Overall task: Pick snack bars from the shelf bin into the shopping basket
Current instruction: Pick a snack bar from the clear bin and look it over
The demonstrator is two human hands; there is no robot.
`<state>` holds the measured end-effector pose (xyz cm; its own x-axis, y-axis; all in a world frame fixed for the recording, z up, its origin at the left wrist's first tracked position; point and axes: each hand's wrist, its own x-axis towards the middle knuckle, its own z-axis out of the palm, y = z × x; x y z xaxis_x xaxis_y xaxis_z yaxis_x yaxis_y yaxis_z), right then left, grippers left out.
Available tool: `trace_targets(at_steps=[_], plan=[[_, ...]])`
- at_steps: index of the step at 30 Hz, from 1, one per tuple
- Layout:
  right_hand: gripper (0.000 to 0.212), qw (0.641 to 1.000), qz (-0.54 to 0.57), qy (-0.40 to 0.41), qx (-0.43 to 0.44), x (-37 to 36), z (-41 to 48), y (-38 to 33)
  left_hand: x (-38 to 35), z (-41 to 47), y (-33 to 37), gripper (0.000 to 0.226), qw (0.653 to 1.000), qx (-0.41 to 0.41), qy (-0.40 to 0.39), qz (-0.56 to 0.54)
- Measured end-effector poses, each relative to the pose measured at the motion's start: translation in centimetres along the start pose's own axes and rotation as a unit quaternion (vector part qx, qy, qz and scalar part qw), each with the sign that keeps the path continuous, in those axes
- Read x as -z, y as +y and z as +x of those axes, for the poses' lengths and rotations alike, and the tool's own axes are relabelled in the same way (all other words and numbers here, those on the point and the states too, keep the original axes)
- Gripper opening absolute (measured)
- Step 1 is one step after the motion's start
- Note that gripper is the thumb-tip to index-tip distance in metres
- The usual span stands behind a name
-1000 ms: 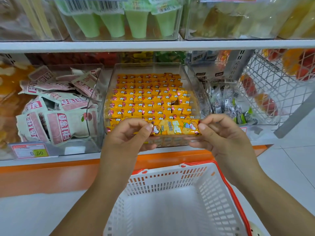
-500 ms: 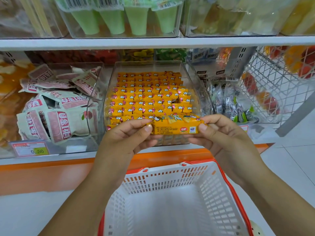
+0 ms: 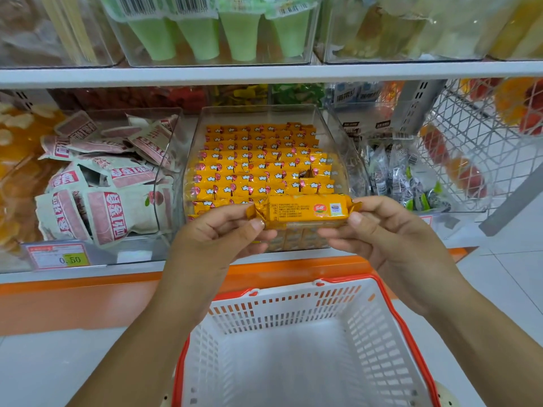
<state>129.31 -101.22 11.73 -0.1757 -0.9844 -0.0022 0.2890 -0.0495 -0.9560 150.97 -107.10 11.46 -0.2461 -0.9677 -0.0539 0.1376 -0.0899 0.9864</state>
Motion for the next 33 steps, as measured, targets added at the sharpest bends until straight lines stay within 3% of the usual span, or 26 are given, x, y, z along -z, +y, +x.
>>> trace_targets(at_steps=[3, 6, 11, 19, 22, 25, 33], plan=[[0.035, 0.998, -0.060, 0.013, 0.022, 0.3, 0.1, 0.4, -0.1, 0.1, -0.2, 0.009, 0.999, 0.005, 0.006, 0.031], [0.037, 0.995, -0.092, 0.017, 0.035, 0.3, 0.0, 0.7, -0.4, 0.1, -0.1, 0.022, 0.999, -0.005, -0.002, 0.052], [0.016, 0.997, -0.066, 0.028, 0.036, -0.3, -0.1, 0.7, -1.0, -0.2, -0.1, 0.005, 0.996, -0.026, 0.018, 0.083], [0.005, 0.993, -0.089, 0.040, 0.061, -0.8, -0.3, 0.8, -0.9, -0.6, 0.0, 0.019, 0.996, -0.044, 0.041, 0.069], [0.019, 0.995, -0.083, 0.028, 0.043, -0.5, -0.2, 0.9, -0.8, -0.4, 0.0, 0.013, 0.997, -0.021, 0.027, 0.063], [0.041, 0.997, -0.067, -0.003, 0.026, -0.2, -0.2, 0.9, -0.4, -0.2, 0.1, 0.029, 0.999, -0.006, 0.003, 0.045], [0.039, 1.000, -0.003, -0.013, -0.018, -0.4, 0.0, 0.2, 0.4, 0.0, 0.3, 0.026, 1.000, 0.021, -0.006, -0.020]])
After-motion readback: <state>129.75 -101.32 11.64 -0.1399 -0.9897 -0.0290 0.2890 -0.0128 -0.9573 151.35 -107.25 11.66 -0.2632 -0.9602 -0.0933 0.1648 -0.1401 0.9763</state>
